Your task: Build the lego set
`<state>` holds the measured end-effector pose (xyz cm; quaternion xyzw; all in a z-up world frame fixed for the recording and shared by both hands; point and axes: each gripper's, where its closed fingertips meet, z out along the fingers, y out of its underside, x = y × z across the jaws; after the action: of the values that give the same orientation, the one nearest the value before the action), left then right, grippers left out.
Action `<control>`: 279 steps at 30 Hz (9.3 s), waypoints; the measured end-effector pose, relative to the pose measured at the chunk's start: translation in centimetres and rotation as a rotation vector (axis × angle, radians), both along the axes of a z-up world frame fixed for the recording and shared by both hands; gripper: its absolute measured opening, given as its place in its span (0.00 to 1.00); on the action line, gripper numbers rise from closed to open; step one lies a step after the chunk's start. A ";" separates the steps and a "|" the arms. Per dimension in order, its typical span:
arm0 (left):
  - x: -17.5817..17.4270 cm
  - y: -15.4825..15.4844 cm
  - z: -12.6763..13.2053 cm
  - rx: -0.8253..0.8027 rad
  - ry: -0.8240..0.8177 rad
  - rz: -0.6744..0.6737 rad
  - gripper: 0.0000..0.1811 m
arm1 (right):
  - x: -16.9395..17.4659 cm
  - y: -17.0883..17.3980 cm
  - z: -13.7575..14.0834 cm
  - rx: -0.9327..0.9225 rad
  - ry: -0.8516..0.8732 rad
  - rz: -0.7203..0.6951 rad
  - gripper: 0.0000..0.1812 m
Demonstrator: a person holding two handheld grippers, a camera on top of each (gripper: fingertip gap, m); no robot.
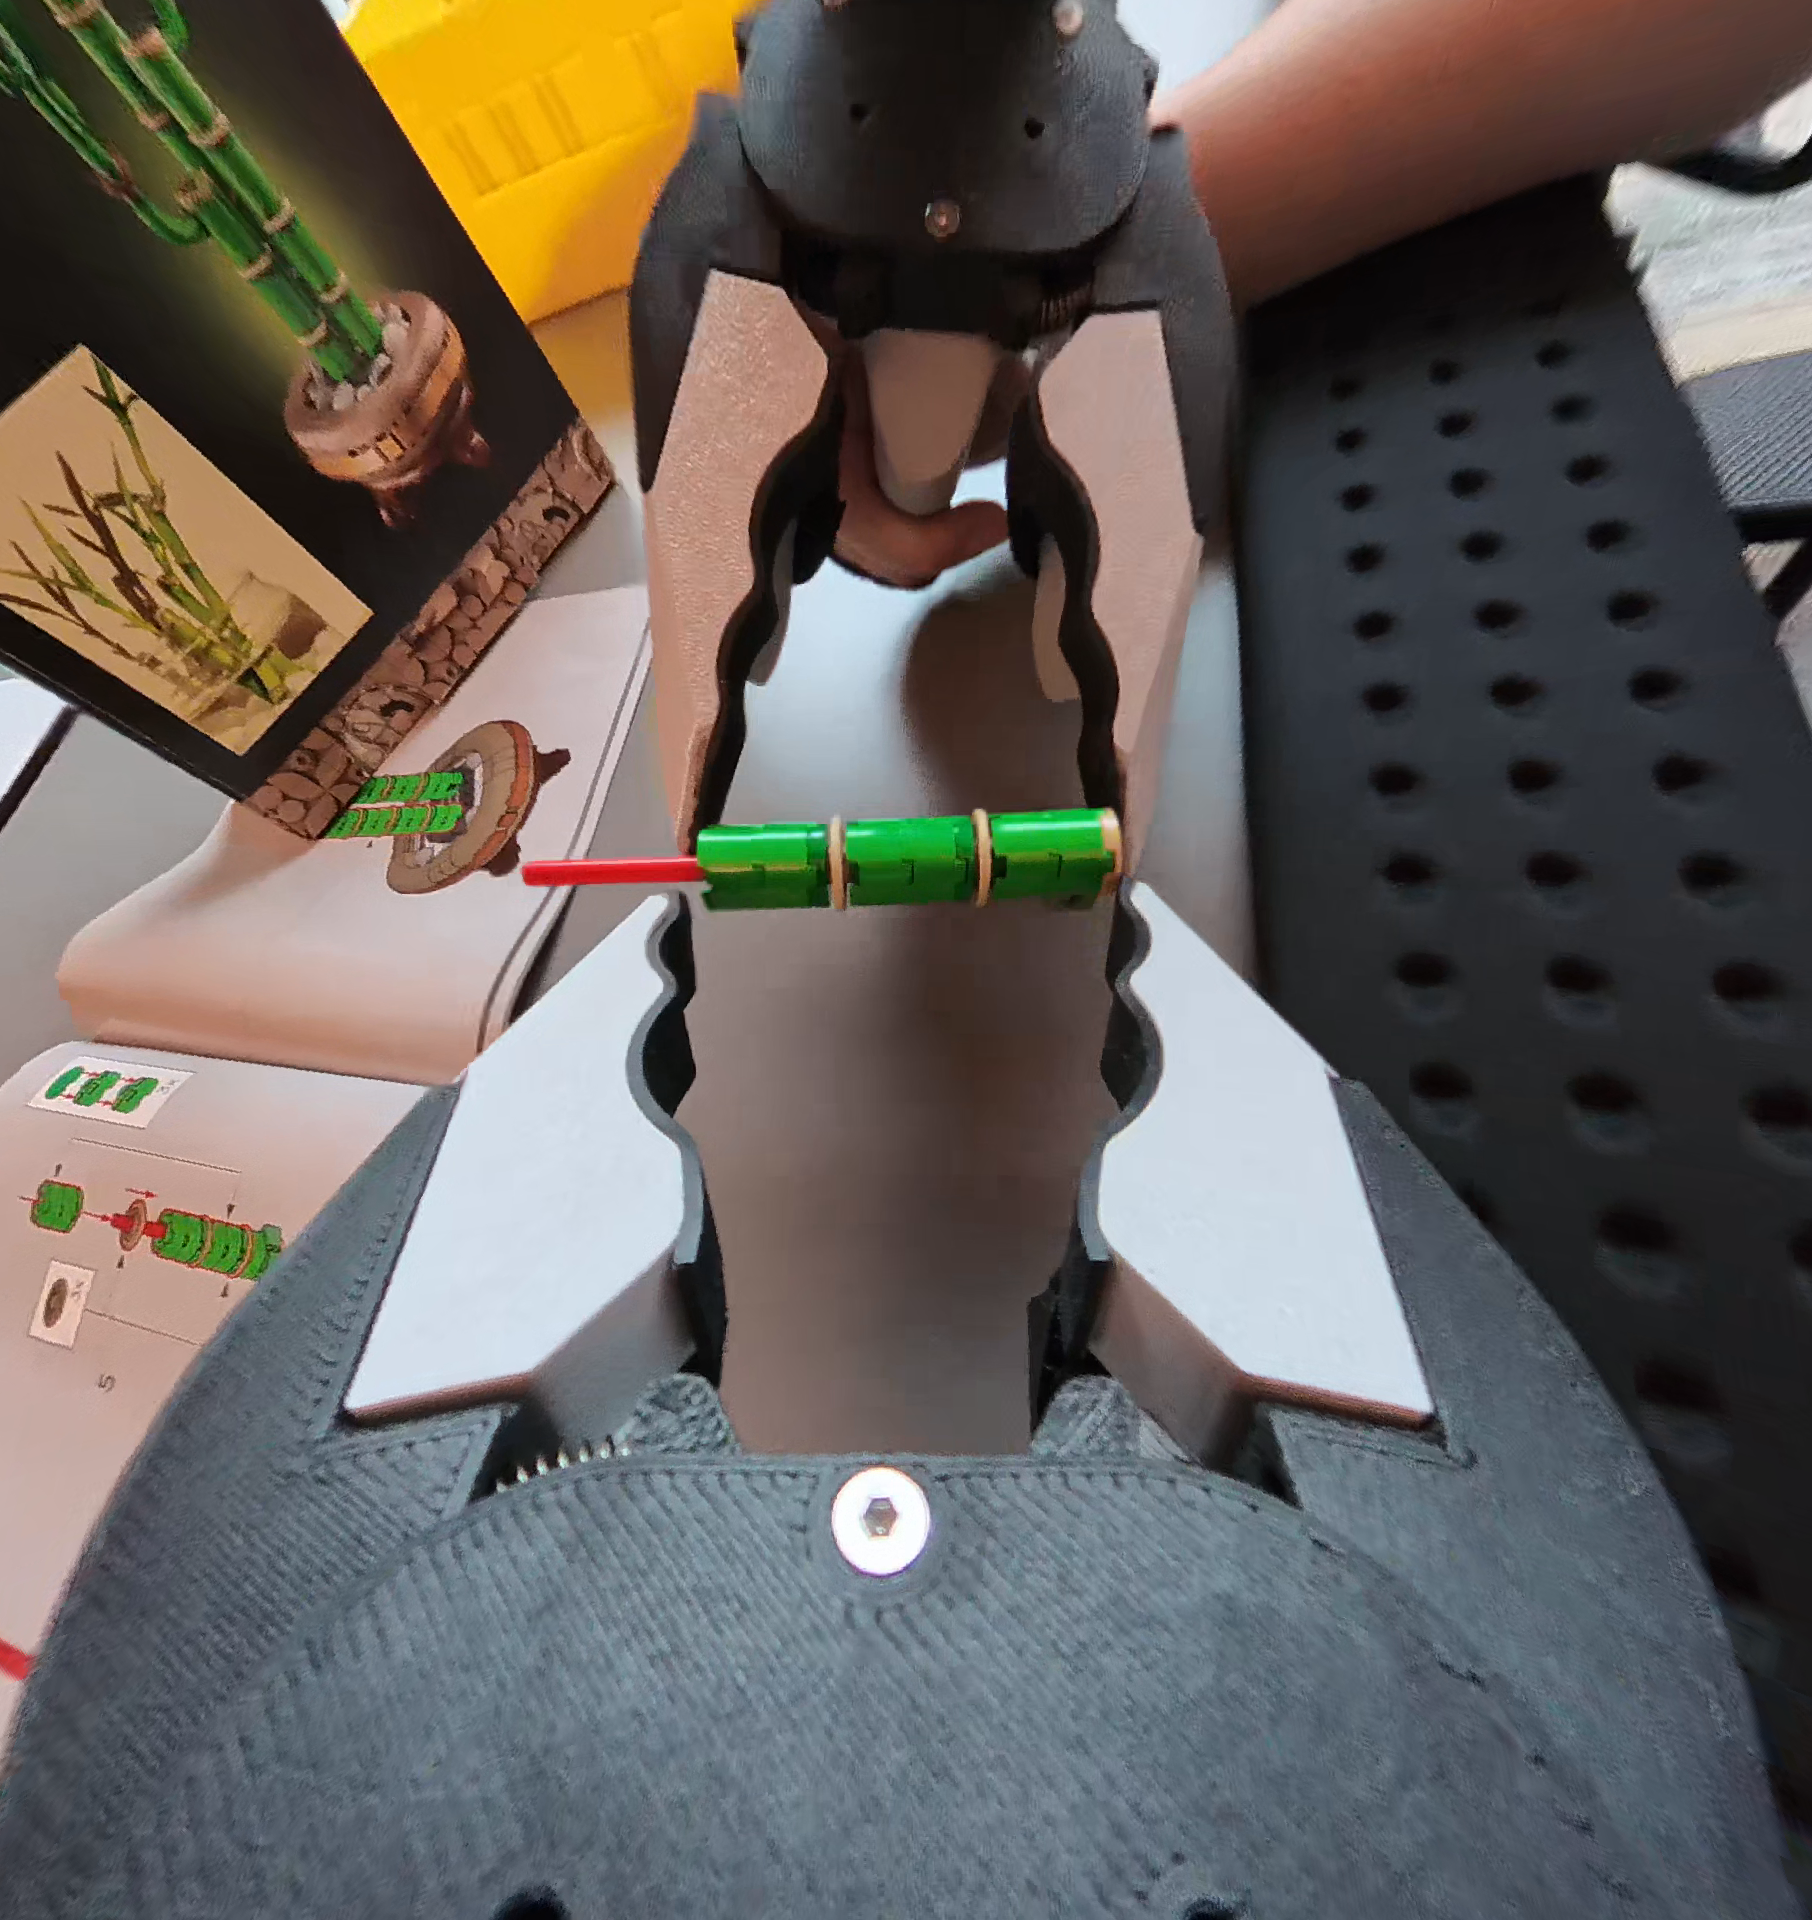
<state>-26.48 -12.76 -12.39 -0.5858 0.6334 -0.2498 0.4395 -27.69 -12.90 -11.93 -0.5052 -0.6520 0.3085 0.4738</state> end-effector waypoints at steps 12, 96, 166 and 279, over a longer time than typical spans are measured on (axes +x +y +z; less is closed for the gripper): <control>-1.6 -0.7 8.0 -0.145 -0.411 -0.084 0.31 | 0.5 -3.8 6.5 -0.059 0.373 0.232 0.42; 0.0 1.4 2.5 -0.609 -0.266 0.092 0.27 | 0.4 1.7 0.3 0.245 -0.105 -0.176 0.42; -16.9 9.5 0.5 -0.222 -0.164 0.710 0.30 | 0.6 1.0 -1.4 0.536 -0.228 -0.110 0.35; -22.3 3.8 10.2 0.048 -0.157 0.993 0.31 | 31.2 34.6 14.7 -0.341 -1.180 -0.660 0.48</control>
<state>-48.75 -8.94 -2.19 -0.7857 0.2490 -0.0393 0.5649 3.55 21.72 2.76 -0.8275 -0.5553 -0.0798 0.0236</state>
